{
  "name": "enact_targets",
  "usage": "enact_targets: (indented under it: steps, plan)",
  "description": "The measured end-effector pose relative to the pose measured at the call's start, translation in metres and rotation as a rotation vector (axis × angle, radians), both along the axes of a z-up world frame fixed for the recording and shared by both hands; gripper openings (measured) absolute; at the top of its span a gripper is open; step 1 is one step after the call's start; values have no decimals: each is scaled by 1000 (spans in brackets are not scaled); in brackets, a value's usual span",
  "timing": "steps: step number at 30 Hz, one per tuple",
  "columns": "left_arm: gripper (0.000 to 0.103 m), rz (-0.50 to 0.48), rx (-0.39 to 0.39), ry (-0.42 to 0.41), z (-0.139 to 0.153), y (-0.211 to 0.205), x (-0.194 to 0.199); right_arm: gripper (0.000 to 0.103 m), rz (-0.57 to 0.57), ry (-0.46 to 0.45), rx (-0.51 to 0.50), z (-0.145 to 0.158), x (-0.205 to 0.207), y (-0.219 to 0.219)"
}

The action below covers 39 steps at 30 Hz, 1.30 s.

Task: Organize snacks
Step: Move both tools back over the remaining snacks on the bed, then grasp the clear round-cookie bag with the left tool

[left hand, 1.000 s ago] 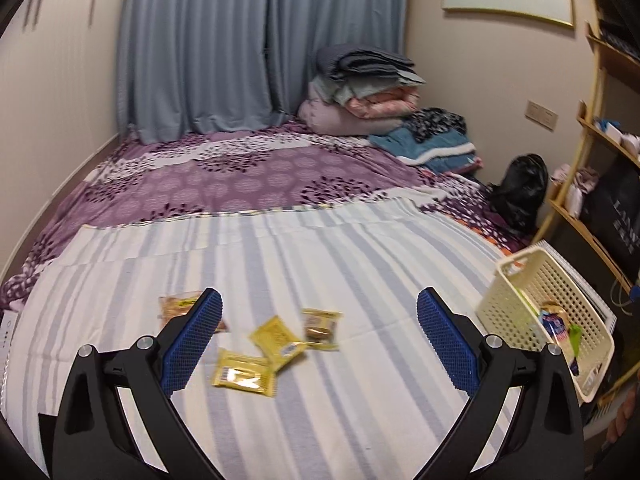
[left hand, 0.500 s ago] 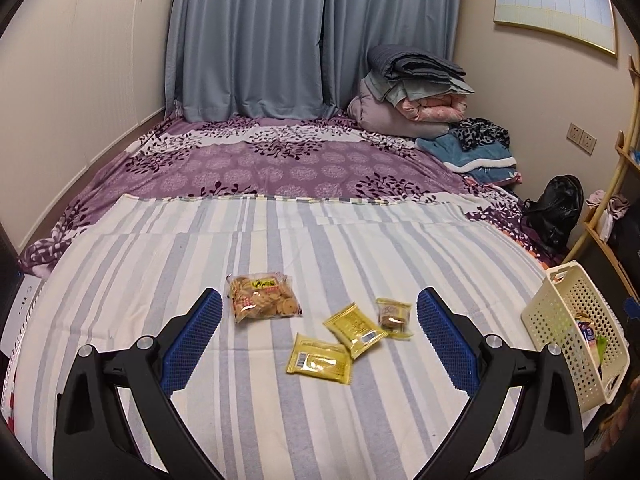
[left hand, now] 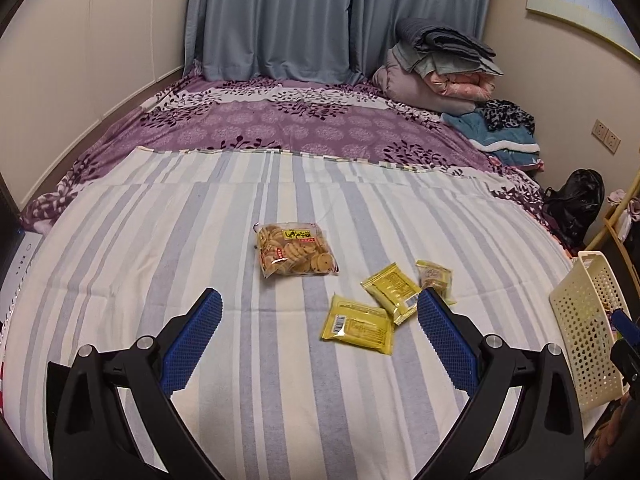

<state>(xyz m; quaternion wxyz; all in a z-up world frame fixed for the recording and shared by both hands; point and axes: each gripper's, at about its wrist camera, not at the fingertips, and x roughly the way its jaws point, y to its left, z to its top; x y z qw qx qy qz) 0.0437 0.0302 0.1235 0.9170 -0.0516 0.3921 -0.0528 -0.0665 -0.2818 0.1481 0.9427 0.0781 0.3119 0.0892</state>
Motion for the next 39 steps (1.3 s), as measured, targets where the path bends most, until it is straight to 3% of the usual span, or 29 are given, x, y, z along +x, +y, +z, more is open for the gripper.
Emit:
enact_targets:
  steps: [12, 23, 30, 39]
  plan:
    - [99, 11, 26, 55, -31, -5, 43, 98, 21, 66, 4, -18, 19, 8]
    - [99, 50, 34, 93, -72, -10, 116, 98, 35, 121, 12, -37, 37, 12]
    - [99, 80, 72, 133, -97, -15, 153, 98, 22, 154, 27, -49, 50, 8]
    - [99, 84, 153, 173, -116, -17, 173, 98, 33, 177, 25, -60, 68, 11]
